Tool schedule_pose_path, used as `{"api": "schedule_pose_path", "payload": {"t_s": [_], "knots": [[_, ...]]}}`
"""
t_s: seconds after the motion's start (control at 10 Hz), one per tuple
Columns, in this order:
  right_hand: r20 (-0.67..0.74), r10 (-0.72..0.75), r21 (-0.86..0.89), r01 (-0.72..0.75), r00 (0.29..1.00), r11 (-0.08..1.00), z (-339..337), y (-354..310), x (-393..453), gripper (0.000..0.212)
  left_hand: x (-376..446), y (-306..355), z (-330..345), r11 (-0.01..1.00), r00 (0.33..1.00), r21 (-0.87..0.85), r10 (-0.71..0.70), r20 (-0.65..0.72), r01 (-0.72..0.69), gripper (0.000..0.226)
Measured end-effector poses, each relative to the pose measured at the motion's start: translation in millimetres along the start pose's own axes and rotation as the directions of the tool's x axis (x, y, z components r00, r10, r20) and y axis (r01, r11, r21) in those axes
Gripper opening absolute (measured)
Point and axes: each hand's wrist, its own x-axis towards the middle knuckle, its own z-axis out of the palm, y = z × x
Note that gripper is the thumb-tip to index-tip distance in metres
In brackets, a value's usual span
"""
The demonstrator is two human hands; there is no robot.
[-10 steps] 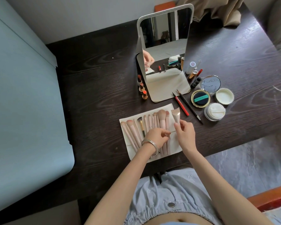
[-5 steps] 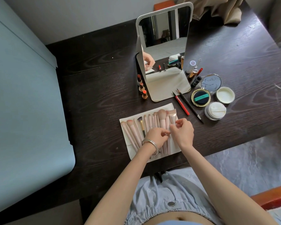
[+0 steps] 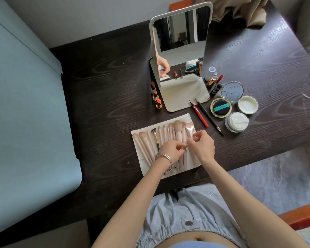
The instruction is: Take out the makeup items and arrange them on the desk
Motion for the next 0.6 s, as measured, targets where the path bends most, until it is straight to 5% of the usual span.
{"api": "schedule_pose_path", "payload": {"t_s": [0.3, 0.6], "knots": [[-0.007, -0.065, -0.035, 0.064, 0.998, 0.997, -14.1, -1.0, -1.8, 0.034, -5.7, -2.9, -4.9, 0.997, 0.998, -0.073, -0.010, -0.062, 0.005, 0.026], [0.072, -0.149, 0.289, 0.122, 0.986, 0.950, -48.9, -29.3, -17.6, 0.037, -23.7, -3.0, -31.8, 0.948, 0.981, -0.317, -0.042, -0.189, -0.021, 0.032]]}}
